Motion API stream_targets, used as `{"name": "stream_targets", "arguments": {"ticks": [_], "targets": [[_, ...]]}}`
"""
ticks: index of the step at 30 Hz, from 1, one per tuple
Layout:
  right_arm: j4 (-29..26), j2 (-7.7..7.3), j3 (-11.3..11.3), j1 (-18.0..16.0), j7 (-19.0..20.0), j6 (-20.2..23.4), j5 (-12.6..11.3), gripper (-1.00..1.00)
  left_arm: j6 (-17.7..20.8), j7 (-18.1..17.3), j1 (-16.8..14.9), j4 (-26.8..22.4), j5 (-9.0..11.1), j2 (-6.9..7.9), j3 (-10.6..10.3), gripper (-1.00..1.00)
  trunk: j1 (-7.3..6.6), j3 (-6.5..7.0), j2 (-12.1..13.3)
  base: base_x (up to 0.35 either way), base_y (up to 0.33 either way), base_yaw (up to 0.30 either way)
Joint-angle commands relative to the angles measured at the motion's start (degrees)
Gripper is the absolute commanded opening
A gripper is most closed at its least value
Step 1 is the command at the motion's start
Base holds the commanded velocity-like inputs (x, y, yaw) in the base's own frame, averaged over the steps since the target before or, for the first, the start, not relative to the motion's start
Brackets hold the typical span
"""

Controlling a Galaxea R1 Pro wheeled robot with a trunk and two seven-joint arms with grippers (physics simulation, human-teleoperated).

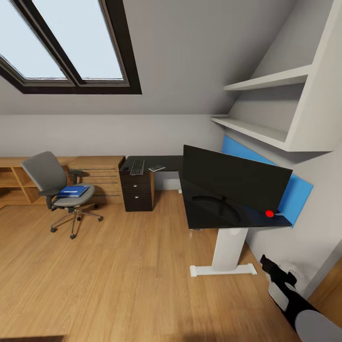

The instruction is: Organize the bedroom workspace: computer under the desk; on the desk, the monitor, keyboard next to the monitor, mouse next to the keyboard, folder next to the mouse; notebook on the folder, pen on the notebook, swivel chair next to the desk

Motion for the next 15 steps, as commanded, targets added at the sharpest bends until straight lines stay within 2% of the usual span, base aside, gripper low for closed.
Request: {"name": "stream_targets", "arguments": {"ticks": [1, 2, 3, 4, 6, 7, 8, 9, 11, 12, 14, 15], "targets": [[-0.3, -0.16, 0.0, -0.8, 0.0, 0.7, -1.8, 1.00, -0.4, 0.4, -0.1, 0.0, 0.6, 0.03, -0.5, 1.00, 0.04, -0.14, -0.1, 0.000, 0.000, 0.000], [-1.6, -0.63, 0.0, -2.8, -0.1, 3.5, -5.8, 1.00, -0.4, 0.4, -0.1, 0.0, 0.6, 0.02, -0.5, 1.00, 0.04, -0.14, -0.1, 0.000, 0.000, 0.000], [-2.2, -0.76, 0.0, -3.2, -0.1, 4.5, -7.3, 1.00, -0.4, 0.4, -0.1, 0.0, 0.6, 0.02, -0.5, 1.00, 0.04, -0.14, -0.1, 0.000, 0.000, 0.000], [-3.5, -1.12, -0.1, -3.9, -0.1, 6.4, -10.5, 1.00, -0.4, 0.4, -0.1, 0.0, 0.6, 0.00, -0.5, 1.00, 0.04, -0.14, -0.1, 0.000, 0.000, 0.000], [-4.9, -1.65, -0.3, -4.3, -0.2, 8.2, -14.0, 1.00, -0.4, 0.4, -0.1, 0.0, 0.6, 0.00, -0.5, 1.00, 0.04, -0.14, -0.1, 0.000, 0.000, 0.000], [-6.9, -2.74, -1.7, -4.9, -0.1, 12.2, -23.3, 1.00, -0.4, 0.4, -0.1, 0.0, 0.6, -0.01, -0.5, 1.00, 0.04, -0.14, -0.1, 0.000, 0.000, 0.000], [-7.1, -2.87, -1.8, -4.9, -0.1, 12.9, -24.9, 1.00, -0.4, 0.4, -0.1, 0.0, 0.6, -0.01, -0.5, 1.00, 0.04, -0.14, -0.1, 0.000, 0.000, 0.000], [-7.4, -3.01, -2.1, -5.0, 0.0, 14.1, -27.5, 1.00, -0.4, 0.4, -0.1, 0.0, 0.6, -0.01, -0.5, 1.00, 0.04, -0.14, -0.1, 0.000, 0.000, 0.000], [-7.6, -3.22, -2.3, -5.0, 0.0, 15.0, -29.3, 1.00, -0.4, 0.4, -0.1, 0.0, 0.7, -0.01, -0.5, 1.00, 0.04, -0.14, -0.1, 0.000, 0.000, 0.000], [-7.7, -4.95, -2.8, -5.0, 0.0, 16.7, -31.9, 1.00, -0.4, 0.4, -0.1, 0.0, 0.6, -0.06, -0.5, 1.00, 0.04, -0.14, -0.1, 0.000, 0.000, 0.000], [-7.7, -5.82, -3.3, -5.0, 0.0, 18.0, -33.0, 1.00, -0.3, 0.4, -0.1, 0.0, 0.6, -0.10, -0.5, 1.00, 0.04, -0.14, -0.1, 0.000, 0.000, 0.000], [-7.7, -6.44, -3.9, -5.0, 0.0, 20.1, -35.0, 1.00, -0.3, 0.4, -0.1, 0.0, 0.5, -0.17, -0.5, 1.00, 0.04, -0.14, -0.1, 0.000, 0.000, 0.000]]}}
